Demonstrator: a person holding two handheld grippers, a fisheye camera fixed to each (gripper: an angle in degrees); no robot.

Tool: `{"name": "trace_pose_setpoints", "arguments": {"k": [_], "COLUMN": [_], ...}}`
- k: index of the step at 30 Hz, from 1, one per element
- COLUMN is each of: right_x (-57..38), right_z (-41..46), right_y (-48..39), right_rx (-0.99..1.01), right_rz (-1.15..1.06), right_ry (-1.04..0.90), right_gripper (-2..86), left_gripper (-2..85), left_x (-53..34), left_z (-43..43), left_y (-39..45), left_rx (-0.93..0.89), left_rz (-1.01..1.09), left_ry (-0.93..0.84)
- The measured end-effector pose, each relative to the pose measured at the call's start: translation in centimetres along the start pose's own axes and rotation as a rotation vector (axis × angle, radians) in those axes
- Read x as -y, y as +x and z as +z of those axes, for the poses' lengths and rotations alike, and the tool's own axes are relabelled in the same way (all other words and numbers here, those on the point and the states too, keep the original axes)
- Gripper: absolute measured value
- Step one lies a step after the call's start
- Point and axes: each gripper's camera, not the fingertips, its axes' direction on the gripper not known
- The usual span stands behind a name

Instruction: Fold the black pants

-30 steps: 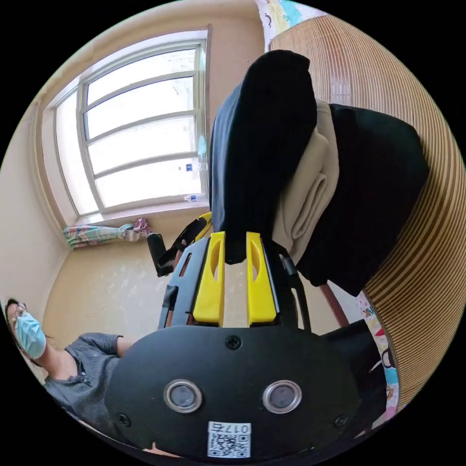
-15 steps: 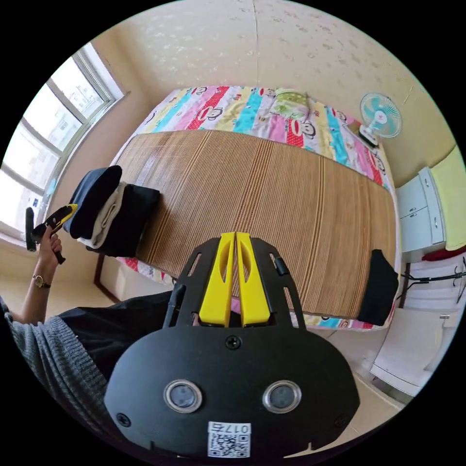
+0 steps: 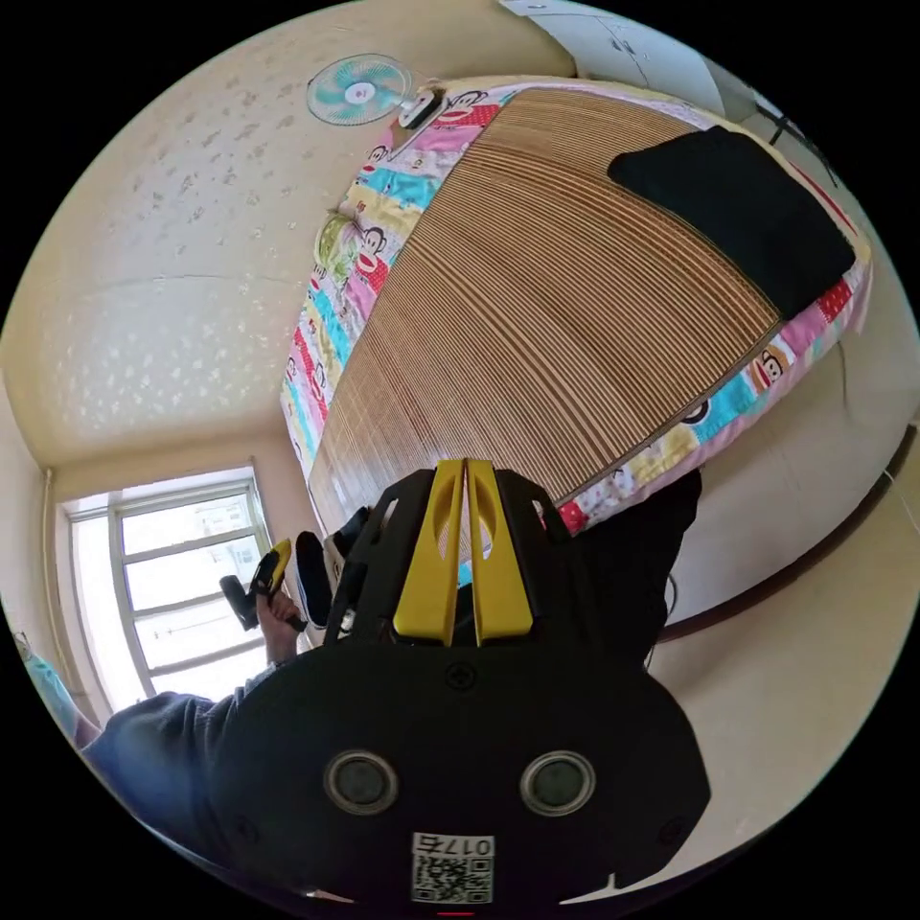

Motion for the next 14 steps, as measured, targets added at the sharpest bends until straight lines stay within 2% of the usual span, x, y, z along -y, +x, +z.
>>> {"name": "trace_pose_setpoints", "arguments": {"k": [6,14], "right_x": [8.7,25.2], "right_z": [-7.7,-14.9], "right_y": [8.9,19.7], "right_rx": [0.017,-0.126], "right_rz": [0.062,0.240], "right_ry": [0.040,0.062], "right_gripper": [2.5,7.7], "left_gripper": [5.1,5.1], "left_x": [-0.9,-0.7], "left_z": [9.6,23.1], "left_y": [3.5,9.0], "left_rx": [-0.014,-0.142], "left_rz": [-0.100,-0.212], "left_ry": [-0.031,-0.080]}}
